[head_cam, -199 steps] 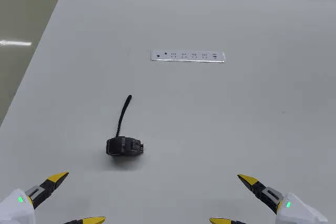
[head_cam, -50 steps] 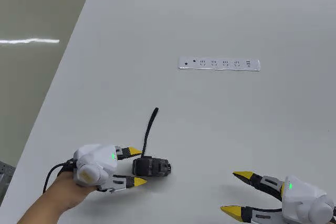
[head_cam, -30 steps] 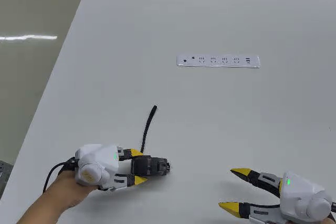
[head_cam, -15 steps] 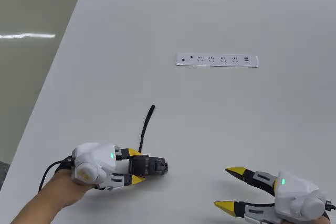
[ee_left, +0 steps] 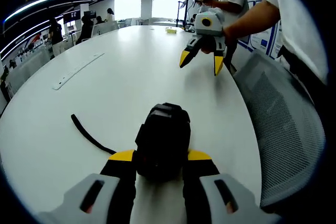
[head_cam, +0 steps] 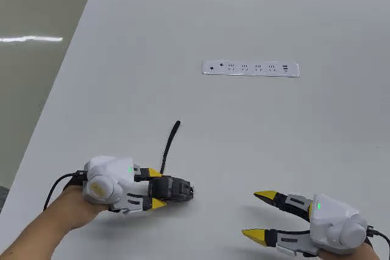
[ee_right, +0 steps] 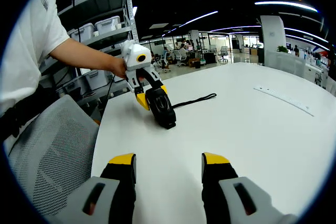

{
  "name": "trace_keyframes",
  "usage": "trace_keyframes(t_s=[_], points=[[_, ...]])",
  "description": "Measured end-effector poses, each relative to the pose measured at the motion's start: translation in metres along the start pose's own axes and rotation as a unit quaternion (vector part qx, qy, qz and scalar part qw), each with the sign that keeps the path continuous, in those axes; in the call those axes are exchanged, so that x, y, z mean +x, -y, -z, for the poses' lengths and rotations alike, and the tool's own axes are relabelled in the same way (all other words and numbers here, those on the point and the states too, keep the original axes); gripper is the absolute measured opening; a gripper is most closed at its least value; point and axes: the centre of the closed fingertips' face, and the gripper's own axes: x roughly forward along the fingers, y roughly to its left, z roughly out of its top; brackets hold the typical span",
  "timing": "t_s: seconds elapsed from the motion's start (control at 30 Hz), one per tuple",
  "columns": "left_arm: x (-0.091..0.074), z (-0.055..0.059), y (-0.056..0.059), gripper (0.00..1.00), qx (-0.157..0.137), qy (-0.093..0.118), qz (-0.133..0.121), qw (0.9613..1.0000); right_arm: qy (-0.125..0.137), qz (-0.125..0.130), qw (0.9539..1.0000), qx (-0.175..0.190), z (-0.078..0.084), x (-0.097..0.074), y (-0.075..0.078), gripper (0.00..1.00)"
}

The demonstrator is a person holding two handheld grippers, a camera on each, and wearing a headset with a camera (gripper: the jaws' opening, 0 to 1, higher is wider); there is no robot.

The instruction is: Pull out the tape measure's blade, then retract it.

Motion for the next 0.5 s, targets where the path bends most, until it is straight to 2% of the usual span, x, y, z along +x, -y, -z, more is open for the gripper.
trace_keyframes(t_s=[0.3, 0.5], points=[[0.0024, -0.002, -0.0012, 0.3, -0.011, -0.005, 0.015, 0.9998, 0.0, -0.002, 1.0, 0.001, -0.0003, 0.0012, 0.0002, 0.5], [0.0023, -0.0012, -0.0013, 0.3, -0.013, -0.005, 0.016, 0.9998, -0.002, -0.003, 1.0, 0.001, 0.0012, 0.0013, -0.0002, 0.5]])
